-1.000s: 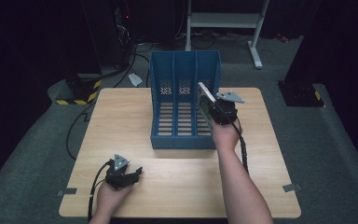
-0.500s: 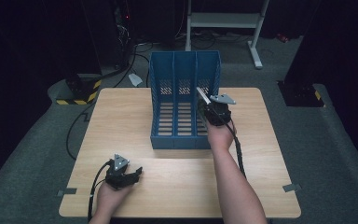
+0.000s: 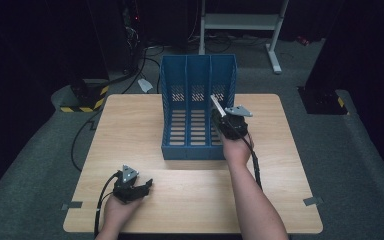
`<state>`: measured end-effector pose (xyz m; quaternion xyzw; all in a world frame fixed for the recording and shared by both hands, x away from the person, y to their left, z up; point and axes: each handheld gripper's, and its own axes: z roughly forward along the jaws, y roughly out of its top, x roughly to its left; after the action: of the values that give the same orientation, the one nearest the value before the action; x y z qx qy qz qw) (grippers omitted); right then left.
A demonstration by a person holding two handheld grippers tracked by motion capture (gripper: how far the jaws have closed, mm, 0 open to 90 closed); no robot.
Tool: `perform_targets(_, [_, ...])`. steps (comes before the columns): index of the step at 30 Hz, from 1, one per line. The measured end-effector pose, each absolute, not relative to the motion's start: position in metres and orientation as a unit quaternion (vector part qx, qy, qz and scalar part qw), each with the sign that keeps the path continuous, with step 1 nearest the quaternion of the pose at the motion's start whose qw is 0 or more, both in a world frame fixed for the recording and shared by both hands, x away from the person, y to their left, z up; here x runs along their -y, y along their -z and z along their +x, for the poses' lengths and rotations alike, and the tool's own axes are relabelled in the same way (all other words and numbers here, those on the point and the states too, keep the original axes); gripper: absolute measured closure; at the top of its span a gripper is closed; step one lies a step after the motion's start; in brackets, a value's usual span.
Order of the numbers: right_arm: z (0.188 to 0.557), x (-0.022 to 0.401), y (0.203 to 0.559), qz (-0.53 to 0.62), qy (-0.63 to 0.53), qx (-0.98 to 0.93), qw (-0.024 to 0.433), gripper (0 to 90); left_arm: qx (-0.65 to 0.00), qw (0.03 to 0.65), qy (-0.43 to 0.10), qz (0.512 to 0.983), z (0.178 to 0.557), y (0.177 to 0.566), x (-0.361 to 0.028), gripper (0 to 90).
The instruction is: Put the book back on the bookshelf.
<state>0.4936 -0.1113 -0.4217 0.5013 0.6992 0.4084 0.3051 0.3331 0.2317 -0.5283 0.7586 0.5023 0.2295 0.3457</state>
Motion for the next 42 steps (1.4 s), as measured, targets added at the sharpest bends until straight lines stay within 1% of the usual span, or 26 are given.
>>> perform_targets(25, [0.477, 0.118, 0.430, 0.511, -0.390, -0.713, 0.281, 72.9, -0.503, 0.346, -0.230, 0.758, 0.333, 0.528, -0.231, 32.0])
perform_targets(33, [0.476, 0.117, 0.424, 0.504, -0.393, -0.719, 0.275, 67.8, -0.503, 0.346, -0.230, 0.758, 0.333, 0.528, -0.231, 32.0])
perform_targets(35, [0.477, 0.117, 0.421, 0.506, -0.391, -0.719, 0.272, 66.0, -0.503, 0.346, -0.230, 0.758, 0.333, 0.528, -0.231, 32.0])
perform_targets(38, [0.480, 0.116, 0.413, 0.500, -0.390, -0.720, 0.282, 65.5, -0.503, 0.346, -0.230, 0.758, 0.333, 0.528, -0.231, 32.1])
perform_targets(42, [0.490, 0.113, 0.406, 0.502, -0.382, -0.726, 0.273, 62.6, -0.503, 0.346, -0.230, 0.758, 0.333, 0.528, -0.231, 32.0])
